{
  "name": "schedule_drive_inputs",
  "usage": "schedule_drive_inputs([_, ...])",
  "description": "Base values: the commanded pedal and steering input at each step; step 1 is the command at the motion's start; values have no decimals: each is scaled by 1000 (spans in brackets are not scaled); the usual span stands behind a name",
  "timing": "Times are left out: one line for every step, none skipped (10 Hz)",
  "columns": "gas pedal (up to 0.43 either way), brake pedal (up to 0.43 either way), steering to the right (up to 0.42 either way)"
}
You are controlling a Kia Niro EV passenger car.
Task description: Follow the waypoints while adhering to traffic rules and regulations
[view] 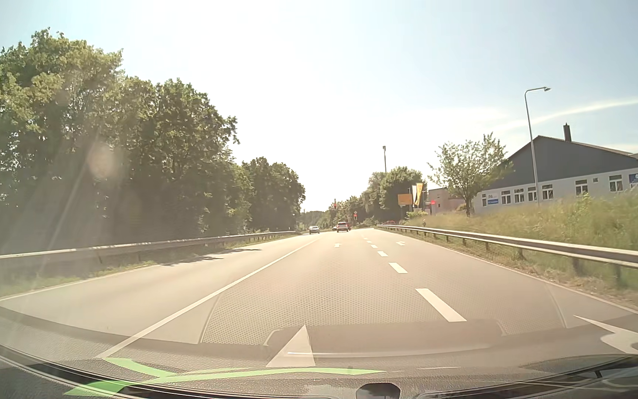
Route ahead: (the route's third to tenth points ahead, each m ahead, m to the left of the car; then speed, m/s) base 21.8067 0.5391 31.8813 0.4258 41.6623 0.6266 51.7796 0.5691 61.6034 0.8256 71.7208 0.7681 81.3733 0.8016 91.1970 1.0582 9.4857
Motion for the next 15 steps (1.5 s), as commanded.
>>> schedule_drive_inputs([28,0,6])
schedule_drive_inputs([28,0,6])
schedule_drive_inputs([28,0,6])
schedule_drive_inputs([39,0,6])
schedule_drive_inputs([39,0,3])
schedule_drive_inputs([67,0,-3])
schedule_drive_inputs([110,0,-7])
schedule_drive_inputs([110,0,-7])
schedule_drive_inputs([130,0,-7])
schedule_drive_inputs([138,0,-7])
schedule_drive_inputs([157,0,-5])
schedule_drive_inputs([157,0,-5])
schedule_drive_inputs([157,0,-5])
schedule_drive_inputs([157,0,-5])
schedule_drive_inputs([157,0,-6])
